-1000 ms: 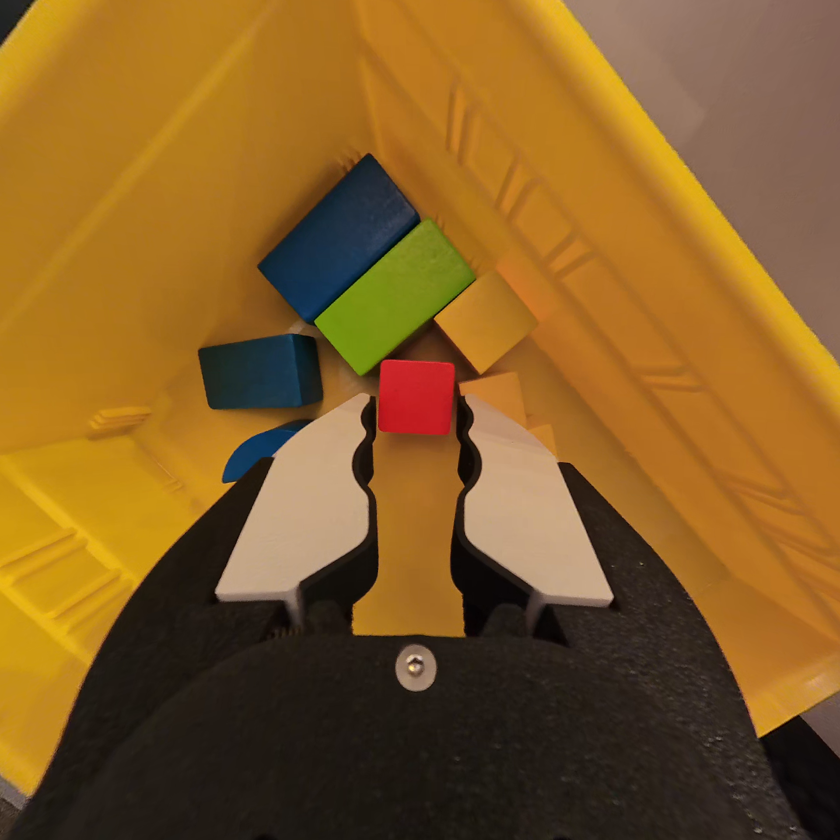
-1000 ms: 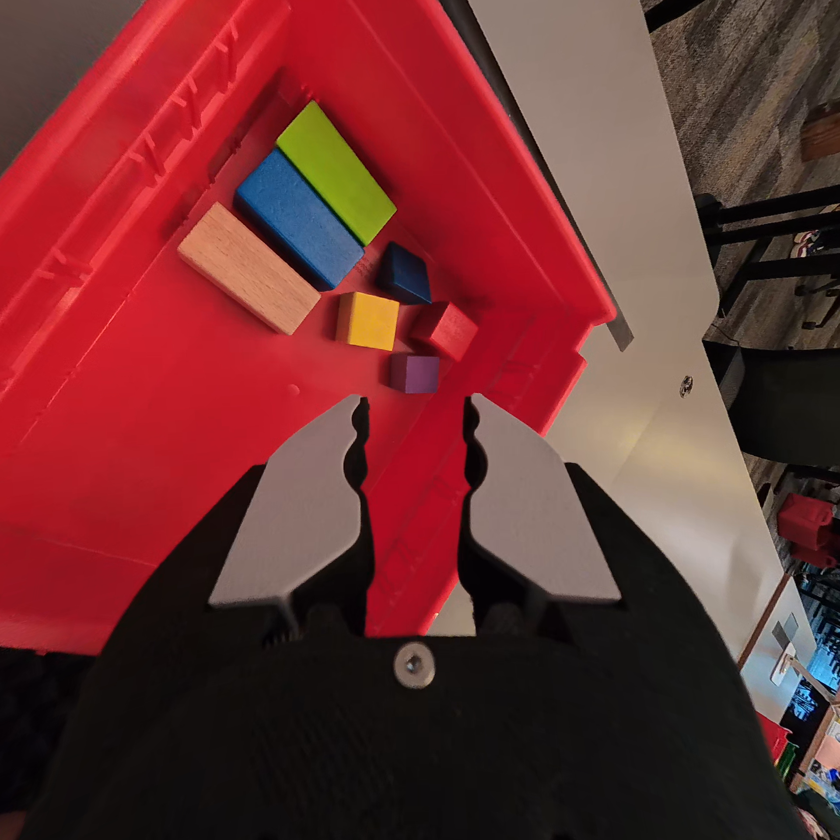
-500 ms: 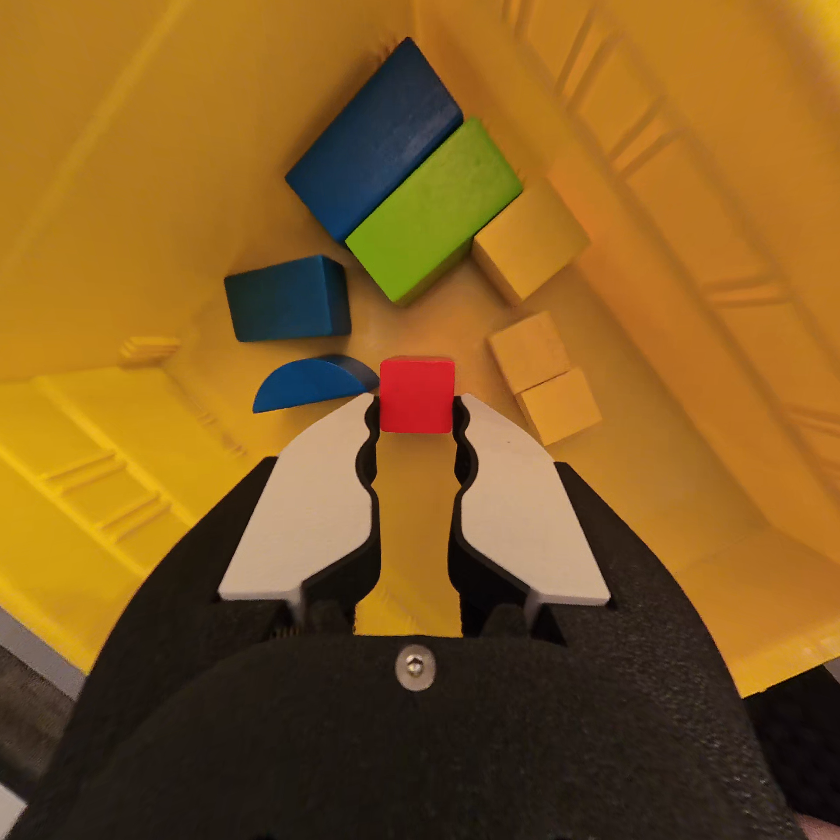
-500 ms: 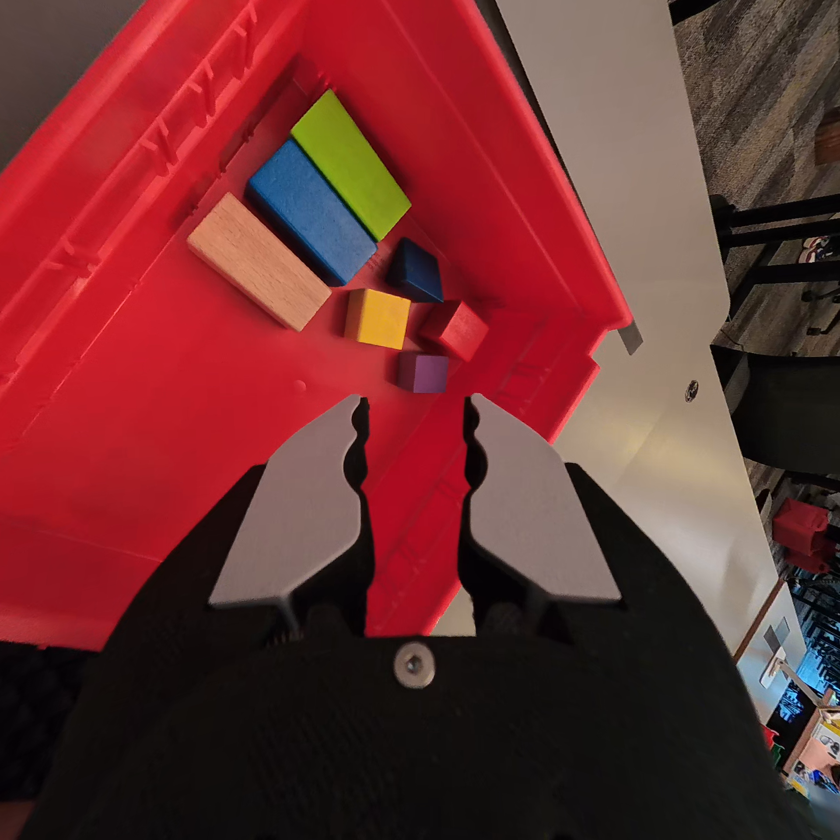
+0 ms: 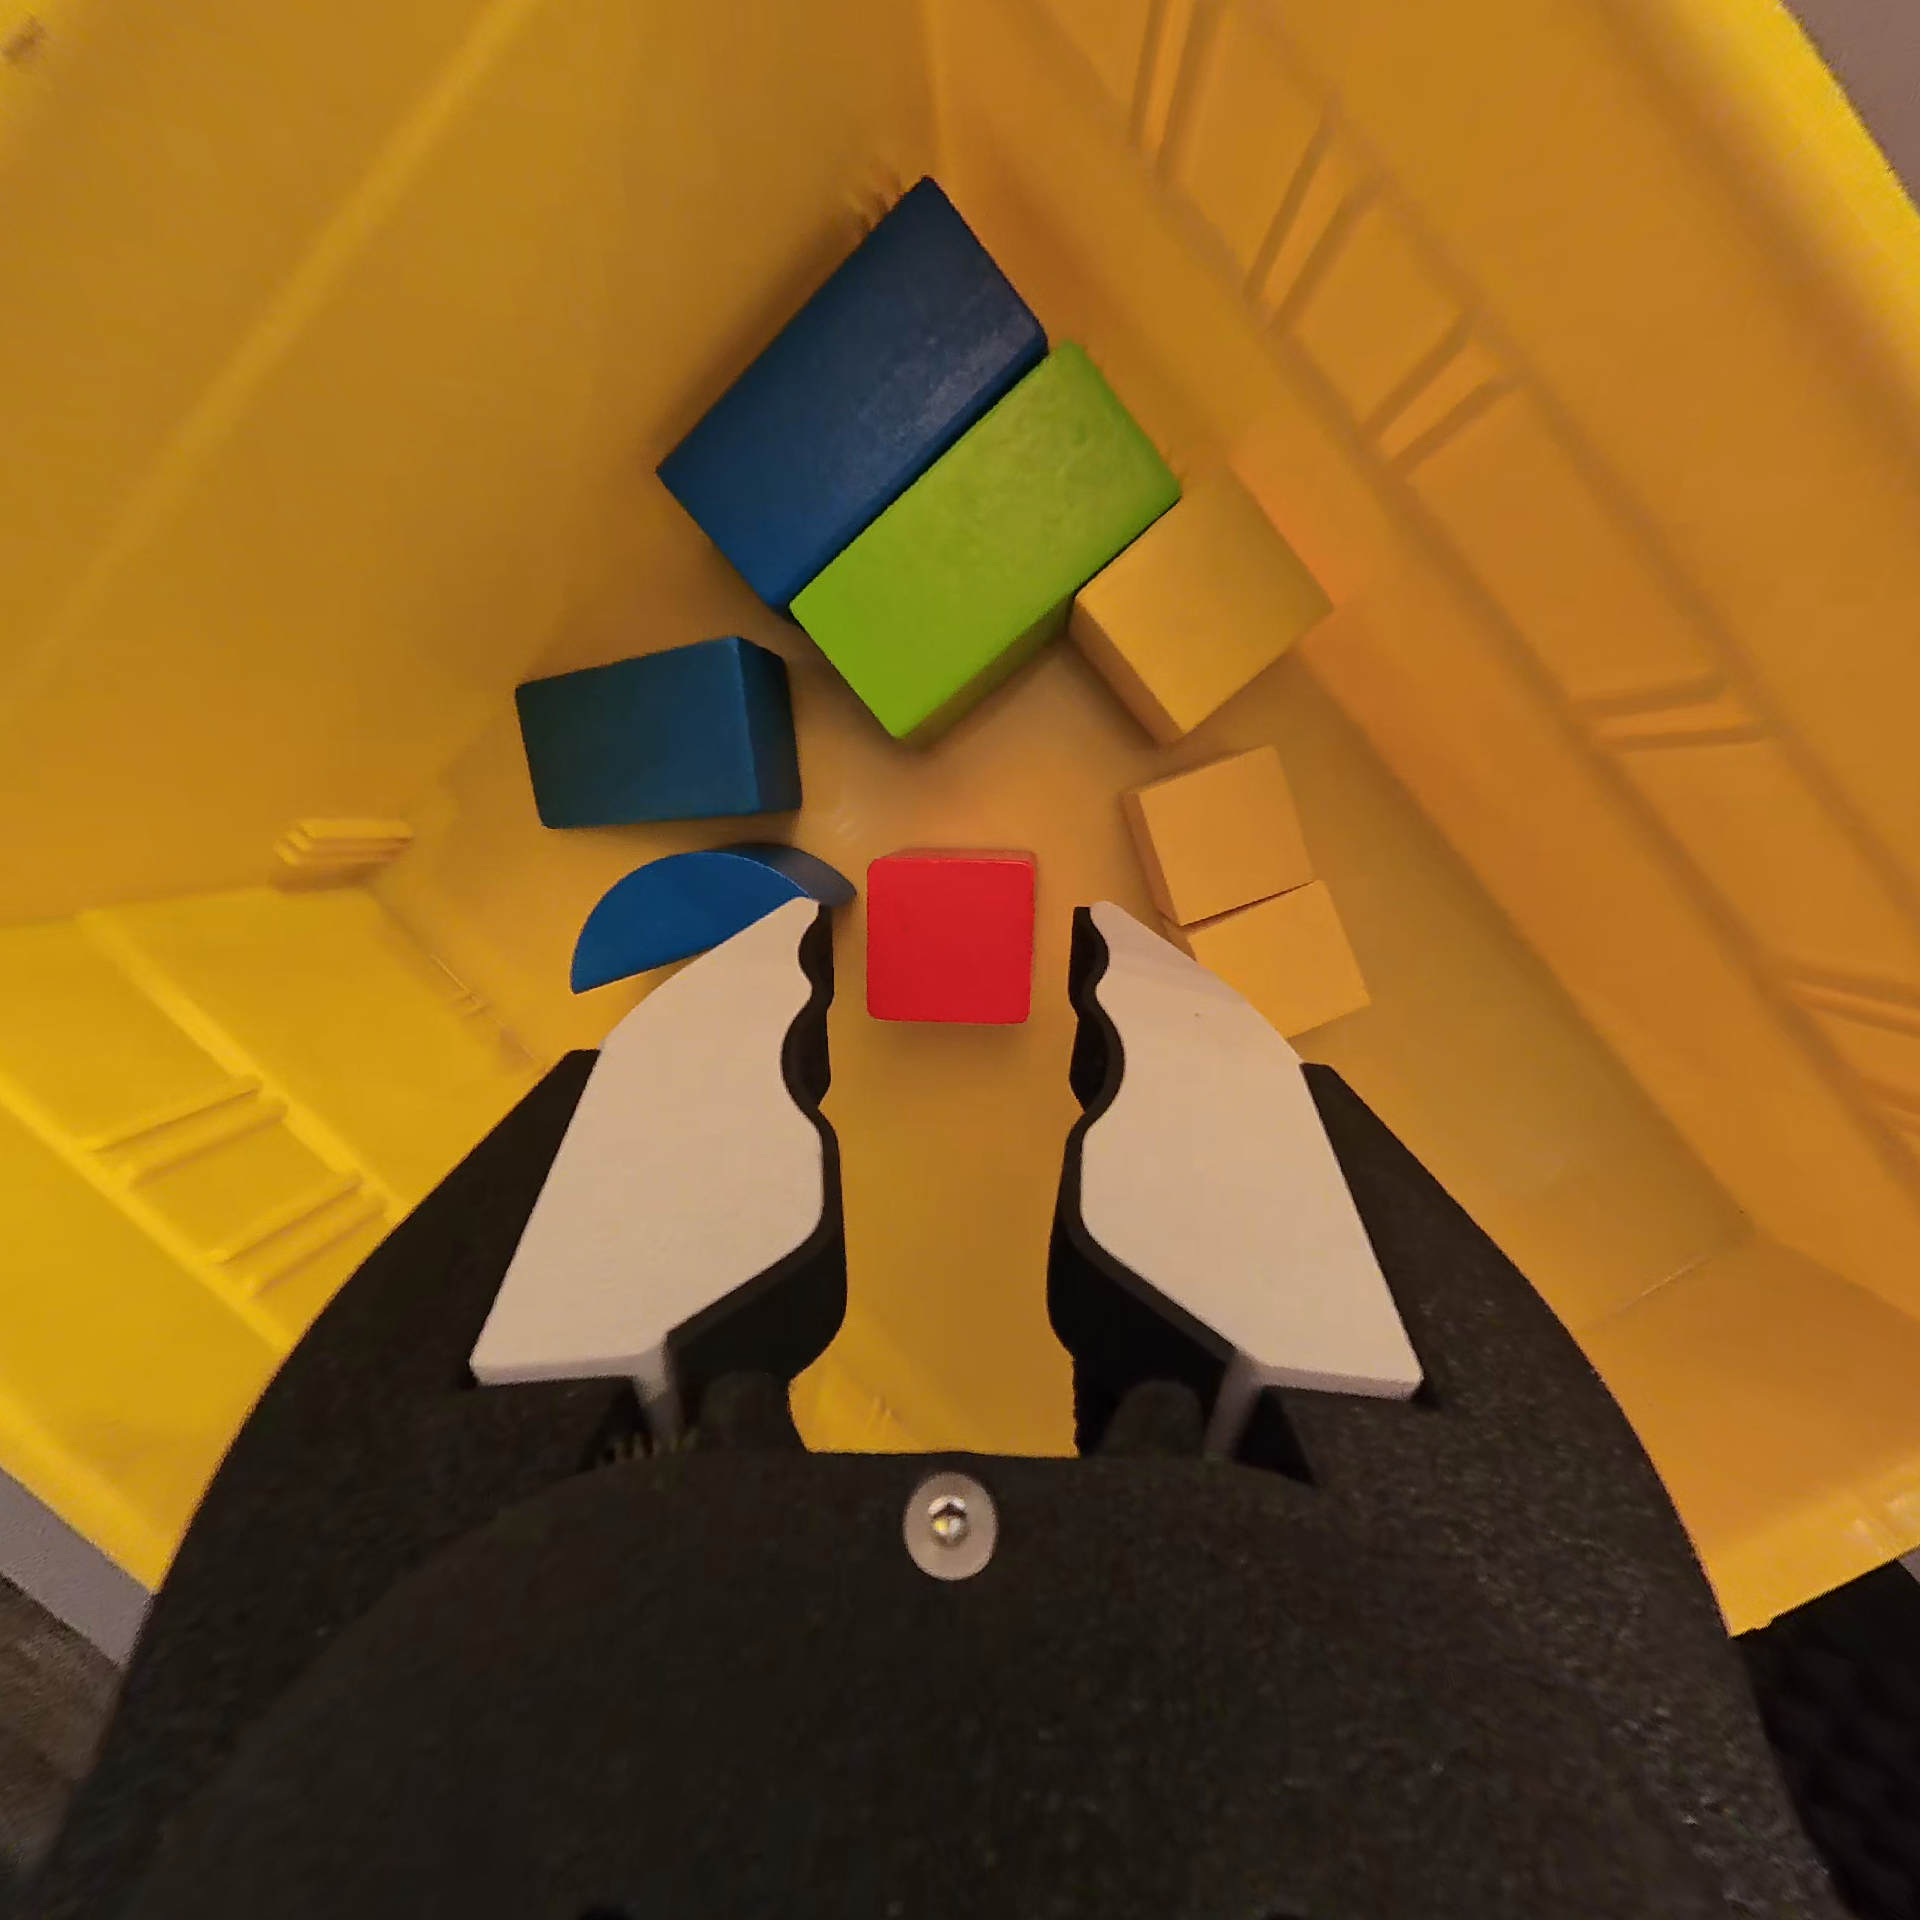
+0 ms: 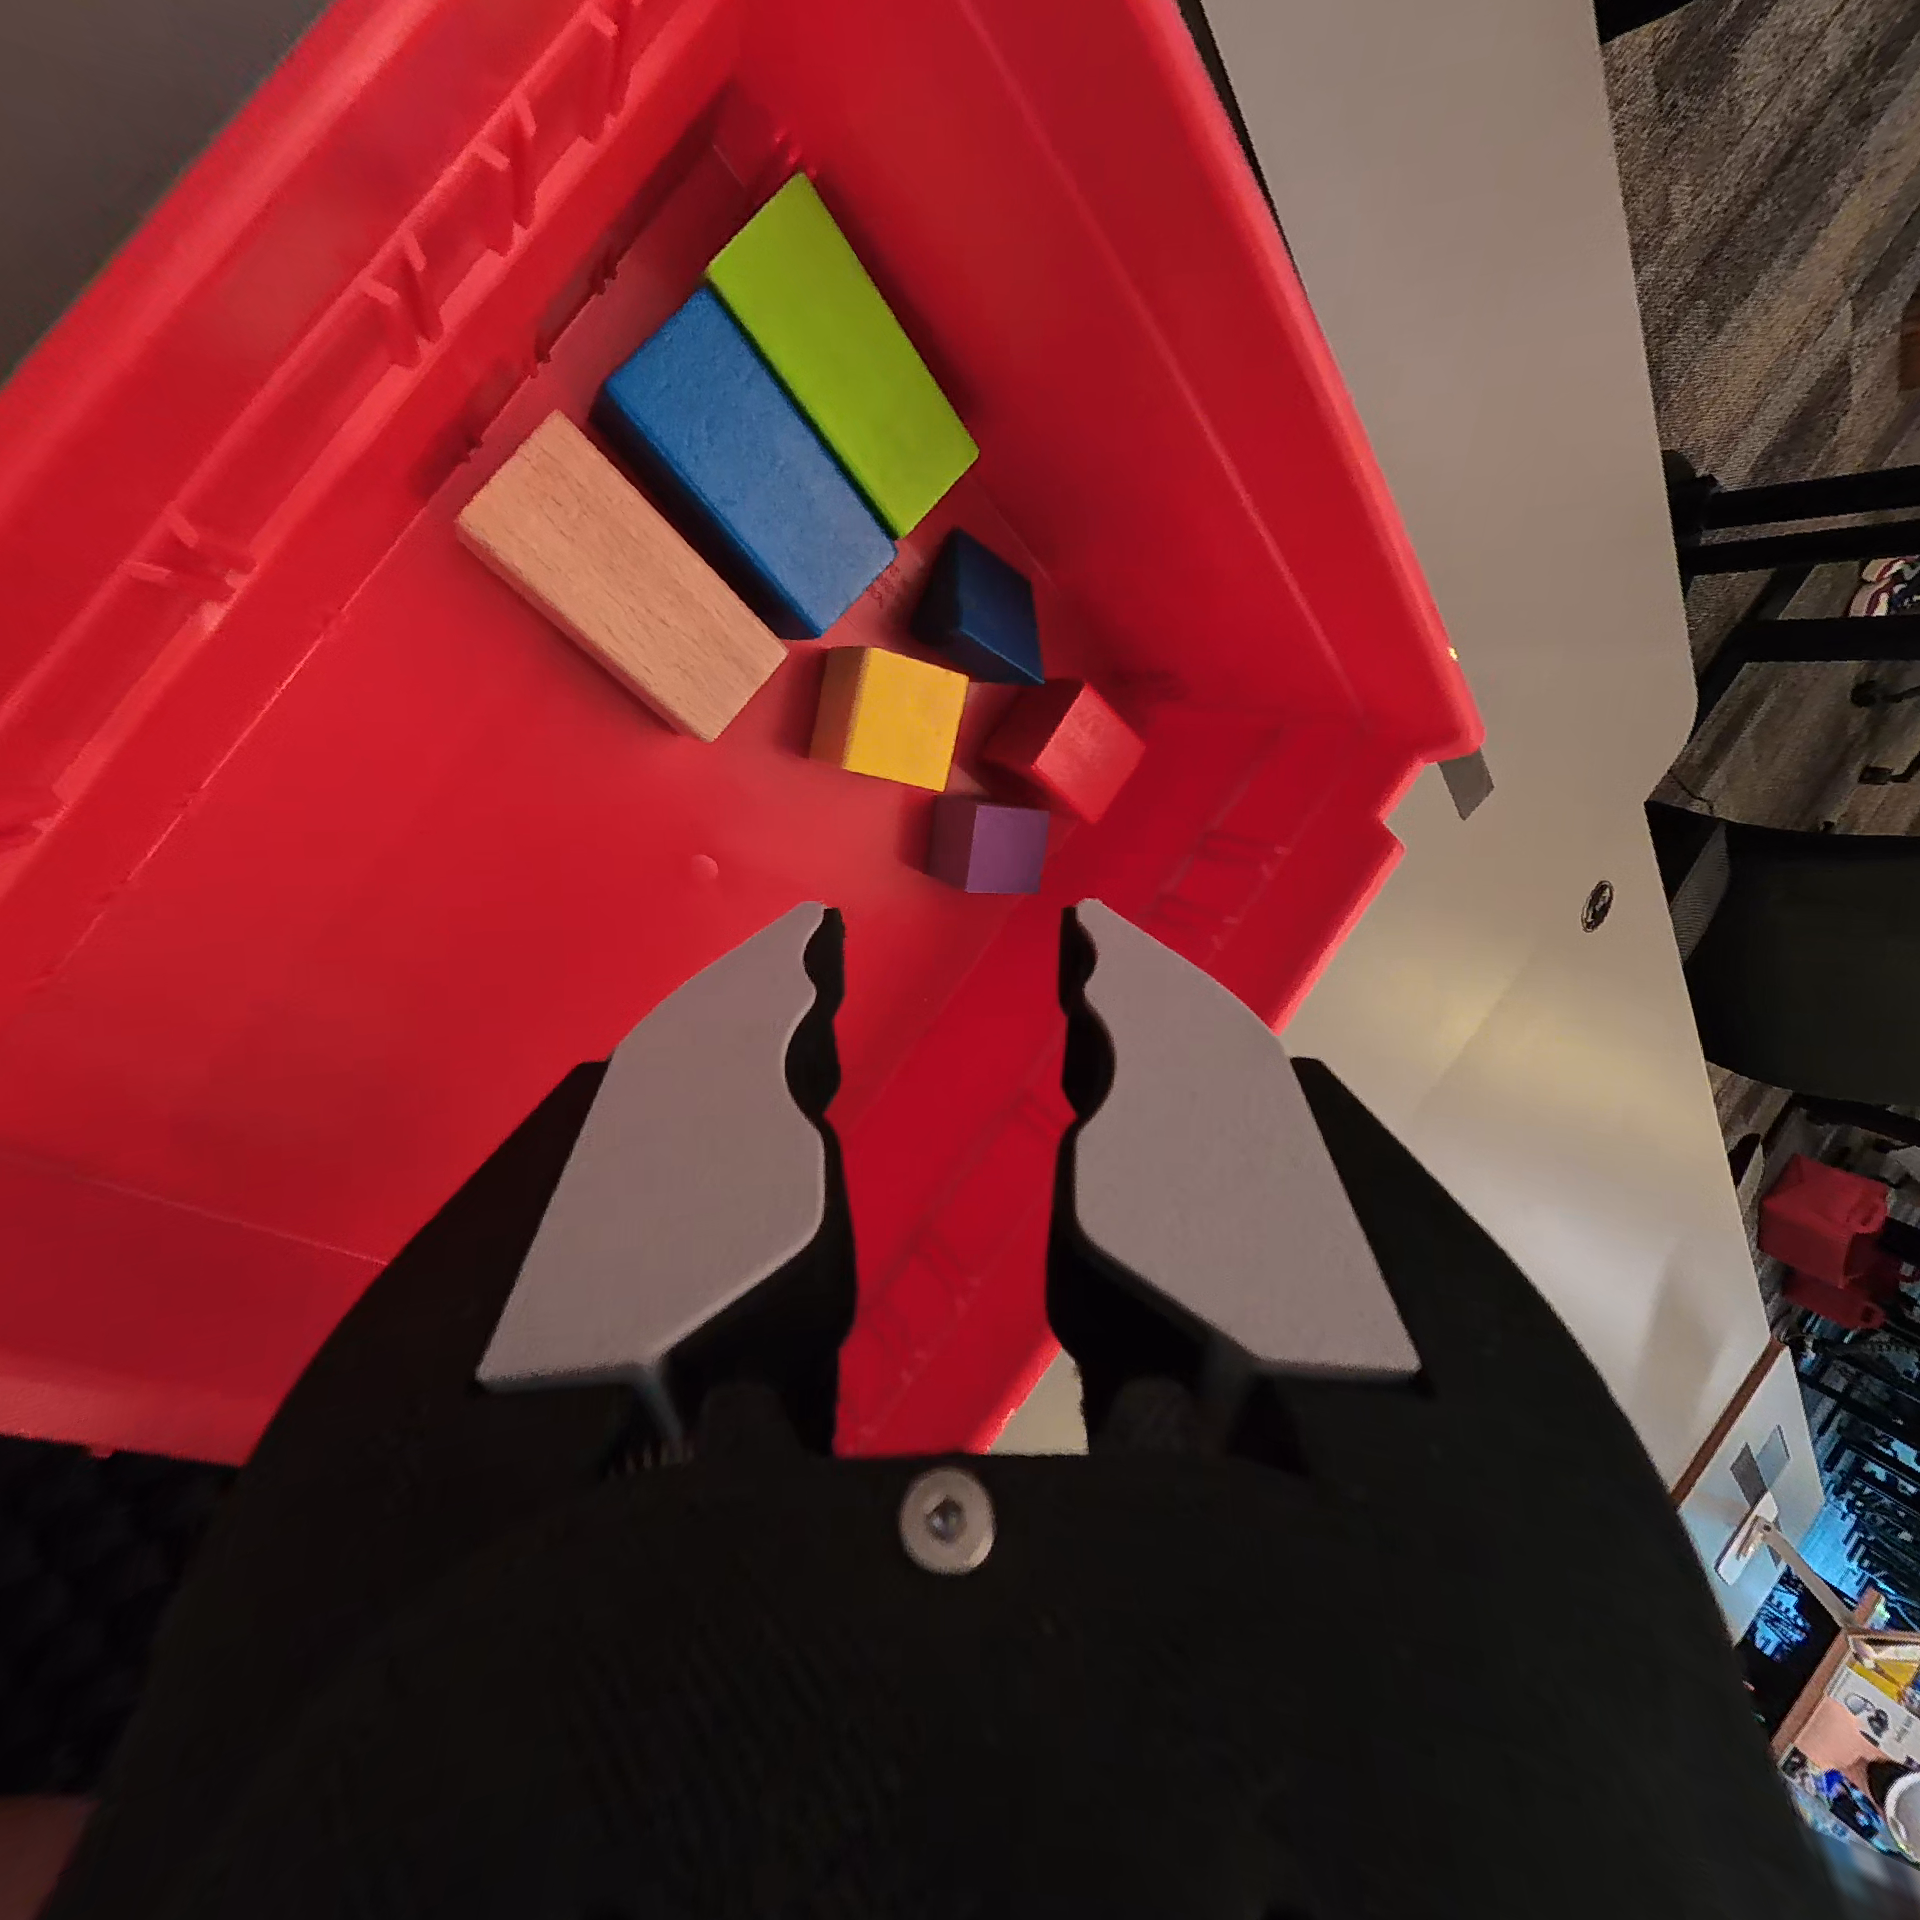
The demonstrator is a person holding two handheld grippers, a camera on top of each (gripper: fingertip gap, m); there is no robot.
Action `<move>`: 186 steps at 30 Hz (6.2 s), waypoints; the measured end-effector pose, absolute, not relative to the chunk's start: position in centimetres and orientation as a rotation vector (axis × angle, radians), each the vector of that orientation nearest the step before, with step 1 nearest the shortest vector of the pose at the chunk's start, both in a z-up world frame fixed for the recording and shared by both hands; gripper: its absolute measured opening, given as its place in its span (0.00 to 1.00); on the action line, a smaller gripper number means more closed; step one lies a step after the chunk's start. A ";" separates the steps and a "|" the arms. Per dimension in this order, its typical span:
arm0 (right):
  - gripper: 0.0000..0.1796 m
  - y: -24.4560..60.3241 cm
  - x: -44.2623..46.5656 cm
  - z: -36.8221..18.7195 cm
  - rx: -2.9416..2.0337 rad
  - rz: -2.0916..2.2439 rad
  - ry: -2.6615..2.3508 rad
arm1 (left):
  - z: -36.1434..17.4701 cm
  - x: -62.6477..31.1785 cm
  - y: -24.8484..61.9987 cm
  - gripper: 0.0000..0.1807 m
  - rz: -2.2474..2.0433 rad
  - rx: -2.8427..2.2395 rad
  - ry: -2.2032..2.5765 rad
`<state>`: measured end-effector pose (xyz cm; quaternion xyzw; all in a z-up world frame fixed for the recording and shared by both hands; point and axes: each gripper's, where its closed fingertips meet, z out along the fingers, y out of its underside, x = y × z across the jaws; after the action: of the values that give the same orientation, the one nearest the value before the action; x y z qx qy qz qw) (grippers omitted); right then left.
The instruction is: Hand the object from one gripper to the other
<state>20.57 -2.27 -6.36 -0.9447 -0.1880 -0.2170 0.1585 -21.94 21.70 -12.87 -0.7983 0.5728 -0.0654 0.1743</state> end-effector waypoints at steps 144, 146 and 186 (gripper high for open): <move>0.19 -1.9 -1.3 4.7 -1.718 -0.318 -1.262 | 4.8 -17.6 -0.4 0.37 -1.230 -1.063 2.110; 0.19 -1.6 6.3 3.4 -2.042 -0.272 -0.952 | 5.5 -17.8 0.5 0.36 -1.222 -1.079 2.044; 0.23 -1.8 20.2 -14.1 -3.010 -0.190 -0.068 | 1.0 -18.2 7.6 0.31 -0.753 -1.486 1.965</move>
<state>20.24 -1.76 -14.14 -0.9958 -0.0226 -0.0628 0.0624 -18.24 7.60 1.03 -0.5539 0.7325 -0.2808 0.2790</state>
